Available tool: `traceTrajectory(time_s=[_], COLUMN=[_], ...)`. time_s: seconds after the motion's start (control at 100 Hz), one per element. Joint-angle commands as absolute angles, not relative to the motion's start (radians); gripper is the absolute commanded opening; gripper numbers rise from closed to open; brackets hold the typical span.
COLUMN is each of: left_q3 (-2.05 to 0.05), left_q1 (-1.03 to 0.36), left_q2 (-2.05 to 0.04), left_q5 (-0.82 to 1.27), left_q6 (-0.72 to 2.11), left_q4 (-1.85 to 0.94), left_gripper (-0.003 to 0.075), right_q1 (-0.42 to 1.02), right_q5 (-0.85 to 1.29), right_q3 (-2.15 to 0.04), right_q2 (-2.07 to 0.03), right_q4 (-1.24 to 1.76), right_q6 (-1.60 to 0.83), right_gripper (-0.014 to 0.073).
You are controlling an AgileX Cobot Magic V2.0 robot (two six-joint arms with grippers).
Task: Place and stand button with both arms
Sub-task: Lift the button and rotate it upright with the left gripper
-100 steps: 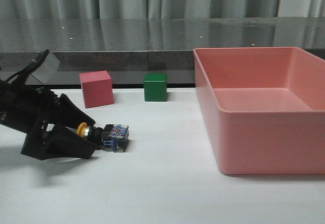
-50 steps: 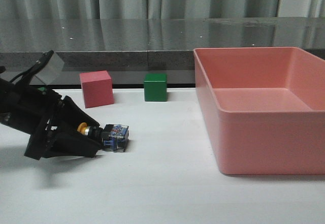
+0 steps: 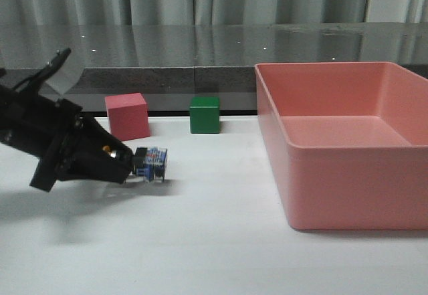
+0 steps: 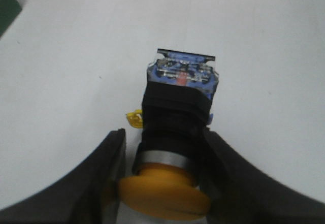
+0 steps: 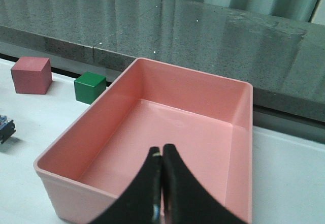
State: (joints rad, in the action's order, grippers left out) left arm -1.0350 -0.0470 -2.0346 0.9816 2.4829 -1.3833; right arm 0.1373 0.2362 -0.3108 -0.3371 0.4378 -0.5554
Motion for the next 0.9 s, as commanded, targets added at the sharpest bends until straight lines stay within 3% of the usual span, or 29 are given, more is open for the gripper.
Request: traceTrajectory(time_s=[0.0, 0.22, 0.37, 0.55, 0.76, 0.89], left_q3=[-1.09, -1.224, -1.365, -1.449, -1.451, -1.451], left_q1=[-0.05, -0.157, -0.274, -0.413, -0.509, -0.535], left_q2=[-1.898, -1.718, -1.692, -1.711, -1.754, -1.806], left_q5=[1.006, 0.799, 0.848, 0.935, 0.983, 1.023], left_q6=[2.397, 2.014, 1.684, 1.481, 1.346, 1.34], left_q4=[-1.369, -0.895, -0.424, 0.037, 0.36, 0.409], left_gripper=[0.0043, 0.0043, 0.0043, 0.0043, 0.0043, 0.0043], right_q1=[0.131, 0.131, 0.131, 0.131, 0.131, 0.131], right_q5=[0.164, 0.167, 0.167, 0.167, 0.168, 0.169], right_q3=[-0.339, -0.339, -0.339, -0.339, -0.339, -0.339], right_q2=[-0.342, -0.342, -0.342, -0.342, -0.342, -0.342], right_q4=[0.452, 0.452, 0.452, 0.452, 0.452, 0.452], right_q6=[-0.552, -0.552, -0.552, -0.552, -0.552, -0.552], right_gripper=[-0.0061, -0.0061, -0.0061, -0.0061, -0.0061, -0.0061])
